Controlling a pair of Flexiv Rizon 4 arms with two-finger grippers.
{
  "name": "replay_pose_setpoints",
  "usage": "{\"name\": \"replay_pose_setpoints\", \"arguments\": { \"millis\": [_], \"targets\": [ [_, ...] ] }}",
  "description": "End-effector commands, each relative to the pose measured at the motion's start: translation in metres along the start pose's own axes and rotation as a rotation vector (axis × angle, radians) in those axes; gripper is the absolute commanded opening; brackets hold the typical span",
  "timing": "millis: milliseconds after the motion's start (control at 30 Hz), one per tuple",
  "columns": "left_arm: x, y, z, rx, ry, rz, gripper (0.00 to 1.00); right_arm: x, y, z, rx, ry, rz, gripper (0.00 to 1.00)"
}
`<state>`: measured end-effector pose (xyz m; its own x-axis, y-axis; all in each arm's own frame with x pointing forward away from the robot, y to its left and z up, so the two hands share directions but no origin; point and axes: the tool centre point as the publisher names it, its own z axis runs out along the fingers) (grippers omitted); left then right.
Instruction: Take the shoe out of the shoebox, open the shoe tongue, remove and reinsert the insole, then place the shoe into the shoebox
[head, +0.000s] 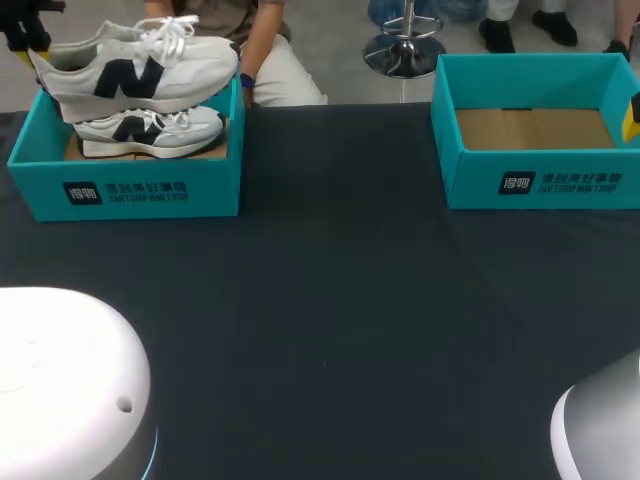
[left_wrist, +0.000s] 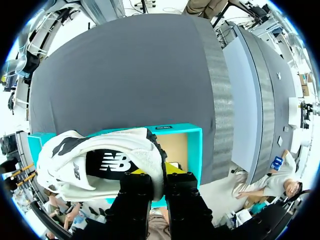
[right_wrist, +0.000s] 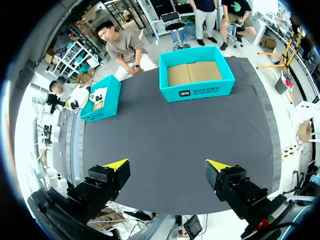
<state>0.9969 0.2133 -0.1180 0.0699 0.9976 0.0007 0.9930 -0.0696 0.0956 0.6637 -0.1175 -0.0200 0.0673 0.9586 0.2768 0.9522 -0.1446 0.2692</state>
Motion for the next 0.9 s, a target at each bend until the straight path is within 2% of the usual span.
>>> {"name": "replay_pose_setpoints", "arguments": {
  "millis": [33, 300, 433, 533, 900],
  "targets": [
    [-0.037, -0.045, -0.007, -0.054, 0.029, 0.006, 0.0, 0.001, 0.003, -0.001, 0.007, -0.002, 0.001, 1.0],
    [-0.105, -0.088, 0.0, -0.029, 0.031, 0.082, 0.0, 0.001, 0.003, -0.001, 0.007, -0.002, 0.001, 1.0],
    [-0.129, -0.108, 0.005, -0.013, 0.029, 0.122, 0.0, 0.001, 0.003, -0.001, 0.007, -0.002, 0.001, 1.0],
    [-0.136, -0.118, 0.006, 0.003, 0.018, 0.169, 0.0, 0.001, 0.003, -0.001, 0.007, -0.002, 0.001, 1.0],
    [-0.136, -0.118, 0.006, 0.003, 0.018, 0.169, 0.0, 0.001, 0.003, -0.001, 0.007, -0.002, 0.001, 1.0]
  ]
}}
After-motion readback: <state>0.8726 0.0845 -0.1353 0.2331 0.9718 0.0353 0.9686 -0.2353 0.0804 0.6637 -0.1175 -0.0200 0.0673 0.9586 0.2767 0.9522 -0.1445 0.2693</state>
